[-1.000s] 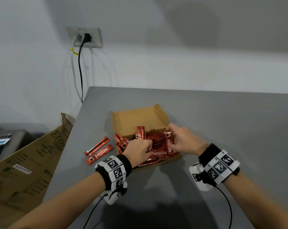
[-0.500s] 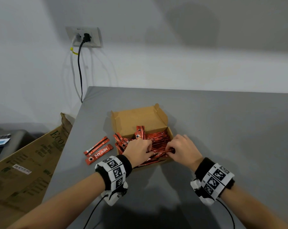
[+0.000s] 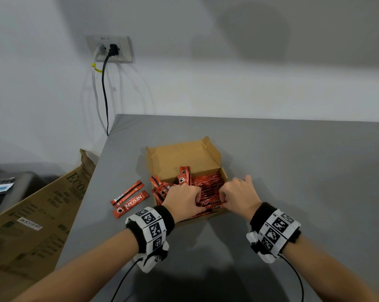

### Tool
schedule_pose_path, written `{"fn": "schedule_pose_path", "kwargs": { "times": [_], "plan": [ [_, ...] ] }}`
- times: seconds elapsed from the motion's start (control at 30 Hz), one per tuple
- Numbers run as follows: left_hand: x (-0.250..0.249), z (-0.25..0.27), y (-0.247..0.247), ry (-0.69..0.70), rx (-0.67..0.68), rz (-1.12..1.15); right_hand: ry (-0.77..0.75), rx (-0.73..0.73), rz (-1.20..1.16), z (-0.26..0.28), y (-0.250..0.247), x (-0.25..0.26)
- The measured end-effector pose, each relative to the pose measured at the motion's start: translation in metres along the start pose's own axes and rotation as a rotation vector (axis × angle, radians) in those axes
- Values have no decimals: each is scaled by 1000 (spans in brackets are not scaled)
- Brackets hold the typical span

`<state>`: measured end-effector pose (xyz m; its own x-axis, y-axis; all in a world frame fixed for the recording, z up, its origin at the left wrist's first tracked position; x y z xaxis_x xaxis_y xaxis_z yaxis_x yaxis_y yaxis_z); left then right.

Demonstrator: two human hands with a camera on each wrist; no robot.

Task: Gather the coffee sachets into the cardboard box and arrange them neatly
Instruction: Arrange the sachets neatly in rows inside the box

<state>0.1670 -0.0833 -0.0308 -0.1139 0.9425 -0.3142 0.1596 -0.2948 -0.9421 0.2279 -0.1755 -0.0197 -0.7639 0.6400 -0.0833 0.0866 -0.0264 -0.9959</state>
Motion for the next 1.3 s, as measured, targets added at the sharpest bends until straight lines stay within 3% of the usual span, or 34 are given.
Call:
{"fn": "schedule_pose_path", "kwargs": {
  "times": [0.27, 0.5, 0.7, 0.93, 1.07, 1.23, 1.3],
  "plan": [
    [-1, 0, 3, 7, -1, -46, 38, 44, -161, 1, -15, -14],
    [-3, 0, 3, 16, 8, -36, -20, 77, -54, 1, -9, -12],
    [-4, 0, -3, 26, -3, 2, -16, 19, -27, 0, -12, -7],
    [9, -7, -51, -16, -122, 206, -6, 63, -102, 3, -10, -11],
    [32, -22, -72, -52, -220, 162, 3, 72, -152, 2, -10, -12],
    [33, -28, -51, 14, 7, 27, -14, 14, -176, 2, -21, -4],
    [32, -27, -55, 18, -1, 58, -61, -27, -219, 4, -28, 9]
  ]
}}
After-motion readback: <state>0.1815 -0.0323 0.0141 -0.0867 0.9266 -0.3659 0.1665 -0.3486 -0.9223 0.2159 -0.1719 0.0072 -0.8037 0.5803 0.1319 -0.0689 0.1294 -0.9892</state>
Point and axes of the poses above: each hand's wrist, its own z-axis away from the middle knuckle, its own y-axis out of the palm, x = y × z, the point moved 9 cm from there along -z, towards the middle knuckle, and after that the axes turned 14 degrees about -x, right-handed, at the moved point
